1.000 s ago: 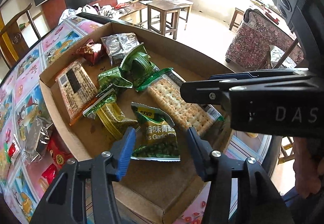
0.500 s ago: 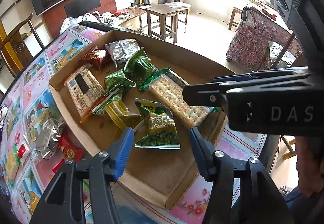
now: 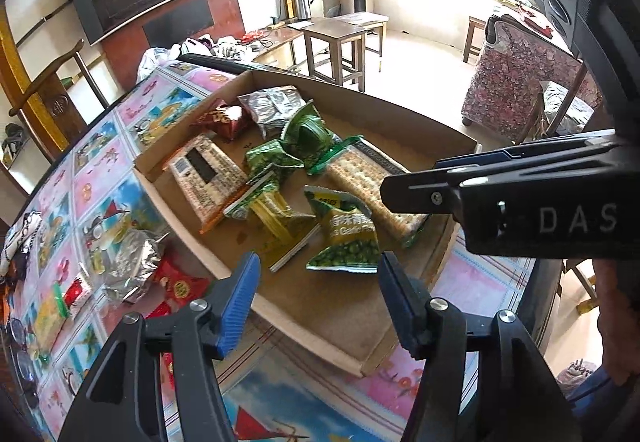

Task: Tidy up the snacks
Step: 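Lift both open grippers away from the box toward the table snacks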

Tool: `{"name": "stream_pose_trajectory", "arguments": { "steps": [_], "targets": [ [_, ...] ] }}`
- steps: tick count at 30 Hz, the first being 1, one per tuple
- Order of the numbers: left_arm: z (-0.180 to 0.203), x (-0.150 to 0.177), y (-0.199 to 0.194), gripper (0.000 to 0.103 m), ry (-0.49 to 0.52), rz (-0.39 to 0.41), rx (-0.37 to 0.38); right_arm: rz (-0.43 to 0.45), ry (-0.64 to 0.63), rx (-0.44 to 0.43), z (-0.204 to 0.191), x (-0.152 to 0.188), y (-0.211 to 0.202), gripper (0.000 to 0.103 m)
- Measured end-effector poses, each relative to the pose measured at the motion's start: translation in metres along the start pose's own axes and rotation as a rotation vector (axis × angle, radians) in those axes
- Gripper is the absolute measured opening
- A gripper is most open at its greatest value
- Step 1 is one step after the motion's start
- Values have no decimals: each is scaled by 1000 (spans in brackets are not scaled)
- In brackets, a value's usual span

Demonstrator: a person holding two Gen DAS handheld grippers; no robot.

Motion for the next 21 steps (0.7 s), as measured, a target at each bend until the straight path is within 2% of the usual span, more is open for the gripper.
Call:
{"name": "stream_pose_trajectory", "arguments": {
  "steps": [13,21],
  "targets": [
    [-38,26,-22,63,-72,20,-41,-19,-43,-14,-34,7,8,50],
    [-98,73,-40,64,-287,27,-82,-33,-86,-20,-60,10,17,50]
  ]
}}
Point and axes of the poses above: each gripper's, at about its wrist camera, not at the fingertips, and y roughly the way its jaws point, z to its right, x to its underside, the point moved 1 cm from there along y, roughly the way its jaws point, and after that the axes turned 3 degrees about -x, right-handed, at the moved point
